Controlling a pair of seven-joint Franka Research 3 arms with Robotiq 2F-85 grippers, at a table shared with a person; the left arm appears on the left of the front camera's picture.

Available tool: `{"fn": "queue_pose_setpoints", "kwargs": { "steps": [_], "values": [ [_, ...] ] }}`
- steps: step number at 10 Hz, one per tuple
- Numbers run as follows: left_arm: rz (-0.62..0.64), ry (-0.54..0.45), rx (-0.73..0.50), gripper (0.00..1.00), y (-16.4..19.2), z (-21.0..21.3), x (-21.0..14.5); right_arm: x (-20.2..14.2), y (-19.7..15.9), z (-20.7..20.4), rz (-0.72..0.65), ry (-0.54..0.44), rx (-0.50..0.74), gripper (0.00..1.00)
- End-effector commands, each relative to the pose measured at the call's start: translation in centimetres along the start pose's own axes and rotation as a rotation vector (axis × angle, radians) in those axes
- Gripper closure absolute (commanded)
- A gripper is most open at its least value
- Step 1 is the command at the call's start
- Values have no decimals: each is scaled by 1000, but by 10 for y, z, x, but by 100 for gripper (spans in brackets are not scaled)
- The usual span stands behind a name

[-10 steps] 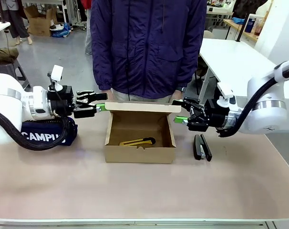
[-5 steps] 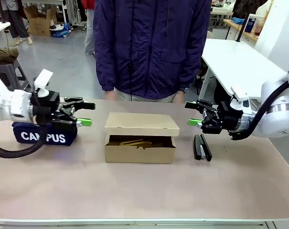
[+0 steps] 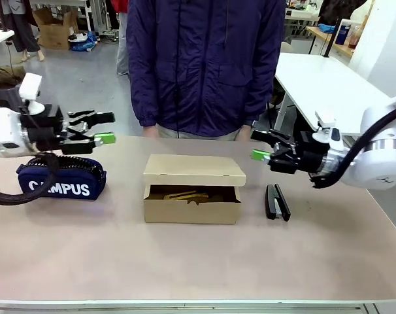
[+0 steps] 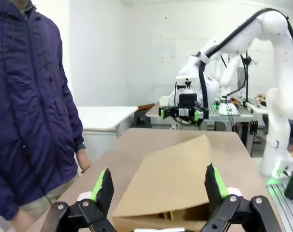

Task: Pack the item into the box.
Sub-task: Close the Mailer Box.

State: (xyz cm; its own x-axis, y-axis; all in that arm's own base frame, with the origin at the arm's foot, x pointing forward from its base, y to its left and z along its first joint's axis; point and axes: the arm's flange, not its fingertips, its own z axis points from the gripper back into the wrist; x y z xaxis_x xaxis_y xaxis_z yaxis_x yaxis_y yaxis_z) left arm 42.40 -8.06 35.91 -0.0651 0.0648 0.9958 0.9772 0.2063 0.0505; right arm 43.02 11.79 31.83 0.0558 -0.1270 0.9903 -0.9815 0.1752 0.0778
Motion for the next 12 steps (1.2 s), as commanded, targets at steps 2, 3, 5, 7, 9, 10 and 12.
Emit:
{"fn": "queue_pose_setpoints", "kwargs": {
  "steps": [2,3,5,7,9,10,12],
  "values": [
    [12,-7,-42,0,-1,-45,-22,3,10,-44,-37,81,-42,0],
    [20,23,-79,0,-3,-57,-27,-1,11,-53,-30,112,-37,0],
    [-3,107,-115,0,-7,-82,-39,-10,16,-66,-11,189,5,0],
    [-11,166,-134,0,-8,-100,-51,-18,20,-67,5,281,20,0],
    [5,219,-147,0,-7,-105,-62,-24,21,-66,-1,306,25,0],
    [12,243,-172,0,-10,-103,-68,-28,20,-67,-11,340,28,0],
    [14,277,-204,0,-16,-99,-78,-35,18,-68,-24,407,38,0]
  ]
}}
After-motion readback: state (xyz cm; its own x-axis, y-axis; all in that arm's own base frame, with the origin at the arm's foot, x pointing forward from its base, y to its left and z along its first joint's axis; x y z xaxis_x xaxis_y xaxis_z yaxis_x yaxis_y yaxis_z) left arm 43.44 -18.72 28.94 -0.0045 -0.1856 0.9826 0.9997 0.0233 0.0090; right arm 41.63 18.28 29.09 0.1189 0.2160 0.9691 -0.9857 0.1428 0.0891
